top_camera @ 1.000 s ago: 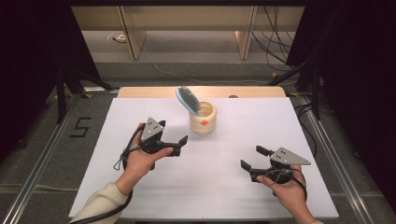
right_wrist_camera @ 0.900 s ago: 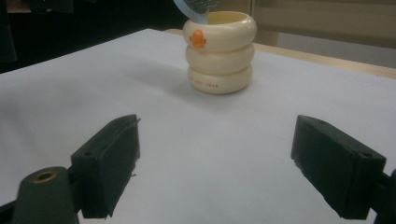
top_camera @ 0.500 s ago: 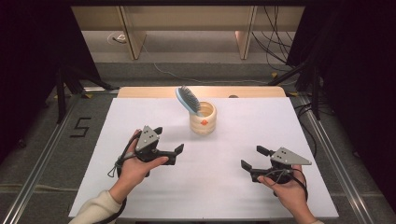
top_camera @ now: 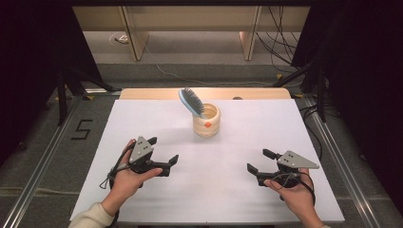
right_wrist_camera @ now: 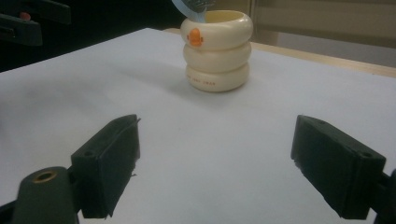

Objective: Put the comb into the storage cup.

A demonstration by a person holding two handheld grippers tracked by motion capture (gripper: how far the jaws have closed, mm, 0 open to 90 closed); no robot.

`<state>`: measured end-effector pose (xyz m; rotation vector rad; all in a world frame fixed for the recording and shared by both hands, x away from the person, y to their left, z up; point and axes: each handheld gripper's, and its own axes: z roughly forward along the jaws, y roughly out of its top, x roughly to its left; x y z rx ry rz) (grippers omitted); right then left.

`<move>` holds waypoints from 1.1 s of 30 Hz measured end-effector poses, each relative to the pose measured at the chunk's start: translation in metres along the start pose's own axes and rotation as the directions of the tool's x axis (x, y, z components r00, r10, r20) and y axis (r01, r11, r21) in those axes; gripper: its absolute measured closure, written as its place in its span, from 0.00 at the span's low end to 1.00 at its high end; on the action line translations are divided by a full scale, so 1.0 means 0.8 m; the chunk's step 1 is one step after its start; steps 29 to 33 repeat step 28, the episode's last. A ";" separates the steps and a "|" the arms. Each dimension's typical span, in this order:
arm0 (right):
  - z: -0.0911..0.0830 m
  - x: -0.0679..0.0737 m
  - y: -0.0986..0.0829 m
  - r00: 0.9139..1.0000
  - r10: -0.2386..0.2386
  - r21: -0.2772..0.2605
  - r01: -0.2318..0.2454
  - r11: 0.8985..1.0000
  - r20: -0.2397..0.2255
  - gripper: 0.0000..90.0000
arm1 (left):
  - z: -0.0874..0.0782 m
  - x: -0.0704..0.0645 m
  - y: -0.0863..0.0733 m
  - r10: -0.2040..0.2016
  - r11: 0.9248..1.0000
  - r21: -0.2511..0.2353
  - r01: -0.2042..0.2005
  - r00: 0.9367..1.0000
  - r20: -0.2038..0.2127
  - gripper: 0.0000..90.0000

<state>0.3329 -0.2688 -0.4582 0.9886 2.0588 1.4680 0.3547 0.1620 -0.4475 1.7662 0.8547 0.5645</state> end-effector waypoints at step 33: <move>0.002 0.001 -0.002 1.000 -0.005 0.007 0.005 1.000 -0.007 0.18 | -0.014 0.016 -0.023 -0.008 1.000 0.024 0.009 0.999 -0.036 0.01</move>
